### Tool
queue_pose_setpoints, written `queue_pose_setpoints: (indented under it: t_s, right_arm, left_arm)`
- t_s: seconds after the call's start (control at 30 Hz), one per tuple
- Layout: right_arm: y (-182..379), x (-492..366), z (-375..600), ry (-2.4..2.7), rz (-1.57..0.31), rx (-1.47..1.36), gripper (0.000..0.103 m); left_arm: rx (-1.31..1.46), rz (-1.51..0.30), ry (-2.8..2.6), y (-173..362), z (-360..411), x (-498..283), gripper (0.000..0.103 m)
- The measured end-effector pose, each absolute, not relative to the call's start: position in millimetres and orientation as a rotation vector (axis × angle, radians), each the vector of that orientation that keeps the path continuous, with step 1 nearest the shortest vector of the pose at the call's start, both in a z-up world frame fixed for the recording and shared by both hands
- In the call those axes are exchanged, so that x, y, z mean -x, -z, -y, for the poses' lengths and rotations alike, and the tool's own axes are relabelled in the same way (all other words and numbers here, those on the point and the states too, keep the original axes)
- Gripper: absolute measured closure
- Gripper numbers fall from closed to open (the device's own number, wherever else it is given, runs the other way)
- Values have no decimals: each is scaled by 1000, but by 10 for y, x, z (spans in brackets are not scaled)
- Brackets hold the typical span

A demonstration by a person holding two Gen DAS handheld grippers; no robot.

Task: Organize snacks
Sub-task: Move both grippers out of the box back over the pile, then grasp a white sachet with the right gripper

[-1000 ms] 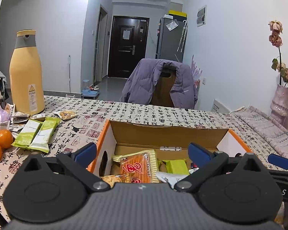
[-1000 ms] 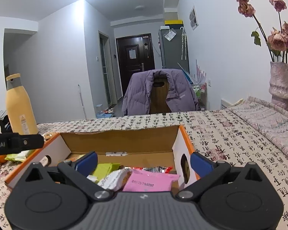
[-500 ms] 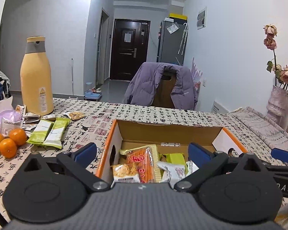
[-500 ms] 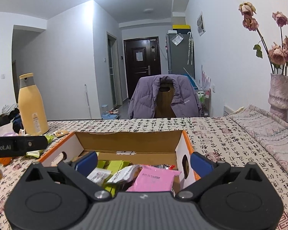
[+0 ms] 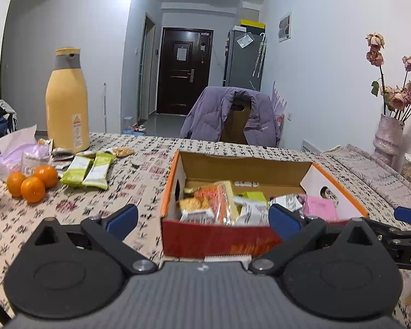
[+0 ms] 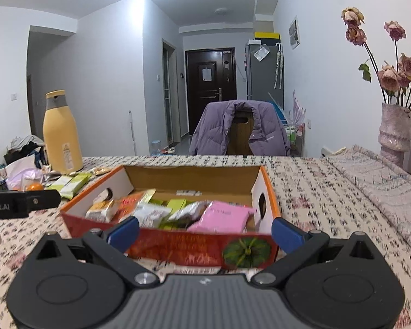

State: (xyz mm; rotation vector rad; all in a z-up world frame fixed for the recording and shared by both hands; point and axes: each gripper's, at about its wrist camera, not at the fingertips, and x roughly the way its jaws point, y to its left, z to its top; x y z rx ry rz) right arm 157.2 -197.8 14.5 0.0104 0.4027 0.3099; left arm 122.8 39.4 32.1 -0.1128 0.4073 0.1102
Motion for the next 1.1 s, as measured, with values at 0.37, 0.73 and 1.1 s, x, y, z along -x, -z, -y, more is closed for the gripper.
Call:
queue_pose_setpoints:
  t_s: [0.37, 0.73, 1.1]
  right_arm:
    - [191, -1230, 2024, -344, -483, 12, 0]
    - [411, -1143, 2017, -348, -556, 24, 0]
    - [439, -1344, 1854, -362, -604, 42, 20]
  left_arm:
    - [105, -415, -103, 52, -608, -853, 0]
    - [99, -444, -105, 240, -721, -870, 0]
    - [116, -465, -96, 374, -759, -933, 0]
